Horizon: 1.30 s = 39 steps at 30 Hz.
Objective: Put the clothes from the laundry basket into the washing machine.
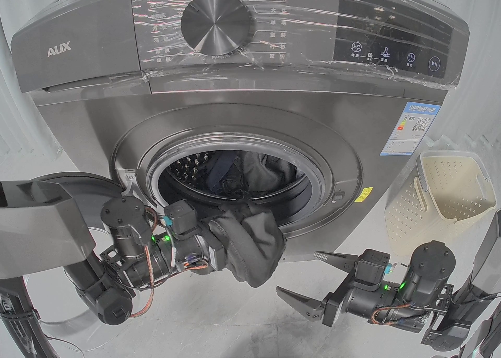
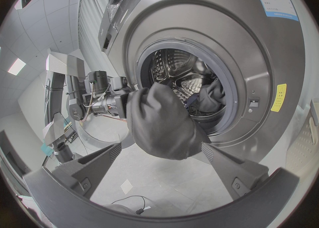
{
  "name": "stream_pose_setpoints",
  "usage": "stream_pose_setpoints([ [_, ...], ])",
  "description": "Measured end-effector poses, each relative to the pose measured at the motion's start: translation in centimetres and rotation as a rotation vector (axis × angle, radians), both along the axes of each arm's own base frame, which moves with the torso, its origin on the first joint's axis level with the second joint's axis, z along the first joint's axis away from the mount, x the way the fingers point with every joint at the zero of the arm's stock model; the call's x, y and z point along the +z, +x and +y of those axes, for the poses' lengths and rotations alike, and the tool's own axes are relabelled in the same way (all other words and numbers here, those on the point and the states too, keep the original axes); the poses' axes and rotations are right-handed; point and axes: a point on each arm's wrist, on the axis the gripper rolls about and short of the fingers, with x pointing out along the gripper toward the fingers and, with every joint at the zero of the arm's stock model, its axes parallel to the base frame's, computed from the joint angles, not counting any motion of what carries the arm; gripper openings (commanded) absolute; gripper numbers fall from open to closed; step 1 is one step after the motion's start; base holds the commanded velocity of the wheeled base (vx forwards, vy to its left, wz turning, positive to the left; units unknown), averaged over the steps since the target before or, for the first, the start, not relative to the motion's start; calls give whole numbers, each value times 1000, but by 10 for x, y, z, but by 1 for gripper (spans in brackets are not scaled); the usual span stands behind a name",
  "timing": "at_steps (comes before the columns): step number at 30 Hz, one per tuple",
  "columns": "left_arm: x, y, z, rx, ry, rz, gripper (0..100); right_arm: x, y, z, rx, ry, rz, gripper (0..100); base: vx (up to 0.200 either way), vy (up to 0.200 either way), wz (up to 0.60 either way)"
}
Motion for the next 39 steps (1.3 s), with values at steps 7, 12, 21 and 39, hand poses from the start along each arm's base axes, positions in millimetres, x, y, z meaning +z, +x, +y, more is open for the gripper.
stream_pose_setpoints([
  [7, -6, 24, -21, 18, -32, -24, 0, 3, -8, -2, 24, 1, -4, 100, 0, 0, 0],
  [12, 2, 60, -33, 111, -118, -91, 0, 2, -13, -6, 29, -13, 5, 100, 0, 0, 0],
  [21, -2, 115, -47, 230, -217, -173, 0, 0, -18, -10, 39, -28, 16, 100, 0, 0, 0],
  [39, 2, 188, -65, 366, -226, -170, 0, -4, -21, -8, 51, -42, 28, 100, 0, 0, 0],
])
